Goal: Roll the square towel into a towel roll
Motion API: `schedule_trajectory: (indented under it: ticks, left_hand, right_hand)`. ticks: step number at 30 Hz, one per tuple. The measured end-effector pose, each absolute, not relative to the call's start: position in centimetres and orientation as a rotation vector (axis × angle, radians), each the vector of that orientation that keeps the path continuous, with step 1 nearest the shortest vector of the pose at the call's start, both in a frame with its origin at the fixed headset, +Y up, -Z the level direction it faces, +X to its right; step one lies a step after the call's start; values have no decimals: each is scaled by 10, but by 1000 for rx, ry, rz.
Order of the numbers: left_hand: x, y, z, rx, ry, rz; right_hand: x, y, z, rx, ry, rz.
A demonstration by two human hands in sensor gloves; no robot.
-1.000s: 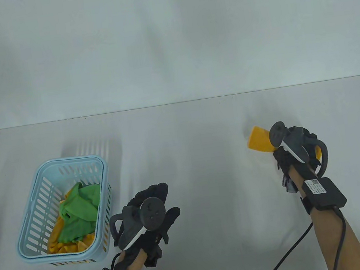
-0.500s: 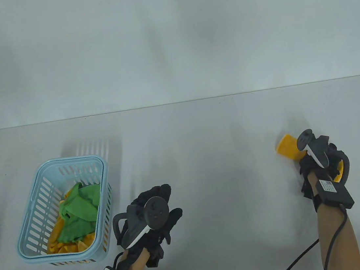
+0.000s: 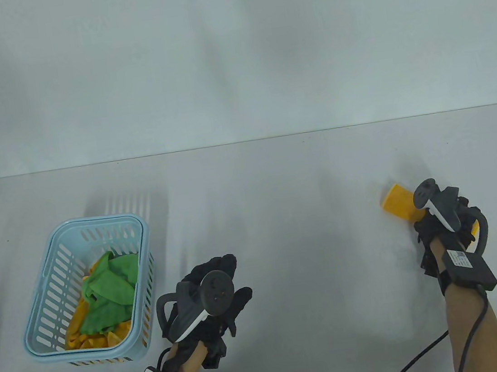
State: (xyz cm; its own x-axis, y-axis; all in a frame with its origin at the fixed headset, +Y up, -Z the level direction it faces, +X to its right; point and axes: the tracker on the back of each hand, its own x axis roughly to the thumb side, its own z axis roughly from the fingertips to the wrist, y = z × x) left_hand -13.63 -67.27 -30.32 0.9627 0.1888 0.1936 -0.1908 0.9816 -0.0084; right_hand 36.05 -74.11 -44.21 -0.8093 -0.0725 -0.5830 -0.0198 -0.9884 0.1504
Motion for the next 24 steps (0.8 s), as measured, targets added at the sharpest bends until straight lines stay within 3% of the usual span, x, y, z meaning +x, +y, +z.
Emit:
schedule_trajectory:
  ticks: [13,24]
  left_hand:
    - [-137,-670,-302,39,-208,200]
    - [-140,-668,-297,60,-218,197]
  right_hand:
    - [313,-691,-430,756,-83,-3085]
    - [230,-645,-403,355,0,-3206]
